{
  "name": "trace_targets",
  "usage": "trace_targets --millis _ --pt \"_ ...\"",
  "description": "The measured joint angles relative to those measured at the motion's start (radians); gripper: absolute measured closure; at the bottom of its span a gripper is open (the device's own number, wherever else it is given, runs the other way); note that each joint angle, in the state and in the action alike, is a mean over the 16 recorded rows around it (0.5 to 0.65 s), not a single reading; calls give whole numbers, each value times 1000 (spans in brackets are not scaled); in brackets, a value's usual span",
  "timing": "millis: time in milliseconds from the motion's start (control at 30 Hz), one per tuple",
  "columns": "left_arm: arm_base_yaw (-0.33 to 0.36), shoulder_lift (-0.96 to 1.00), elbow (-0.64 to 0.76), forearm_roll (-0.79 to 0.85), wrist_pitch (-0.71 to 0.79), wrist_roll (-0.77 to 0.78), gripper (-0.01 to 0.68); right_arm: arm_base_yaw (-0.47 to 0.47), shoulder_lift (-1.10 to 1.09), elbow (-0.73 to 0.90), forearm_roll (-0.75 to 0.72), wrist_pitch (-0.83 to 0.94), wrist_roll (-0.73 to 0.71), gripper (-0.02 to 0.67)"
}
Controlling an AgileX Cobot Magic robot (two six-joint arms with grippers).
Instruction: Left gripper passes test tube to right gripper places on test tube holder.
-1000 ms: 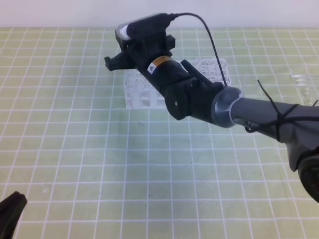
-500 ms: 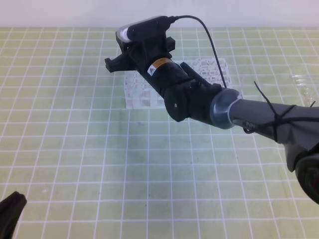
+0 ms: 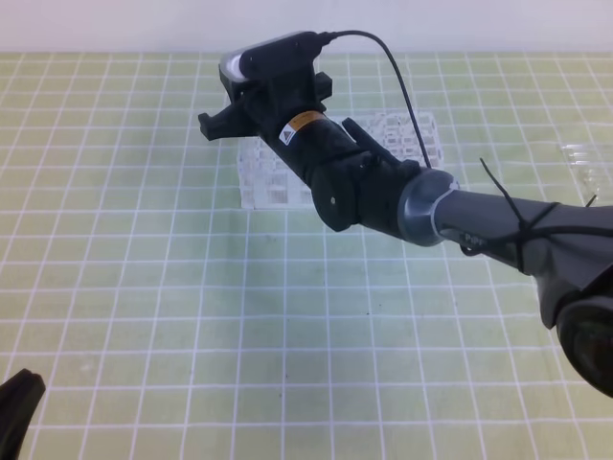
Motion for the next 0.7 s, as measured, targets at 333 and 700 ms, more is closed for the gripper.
trace_targets --millis 333,700 --pt "0 -1 0 0 3 0 672 0 10 -6 0 28 -1 558" --pt "0 -2 0 -1 3 0 672 0 24 -7 0 39 -1 558"
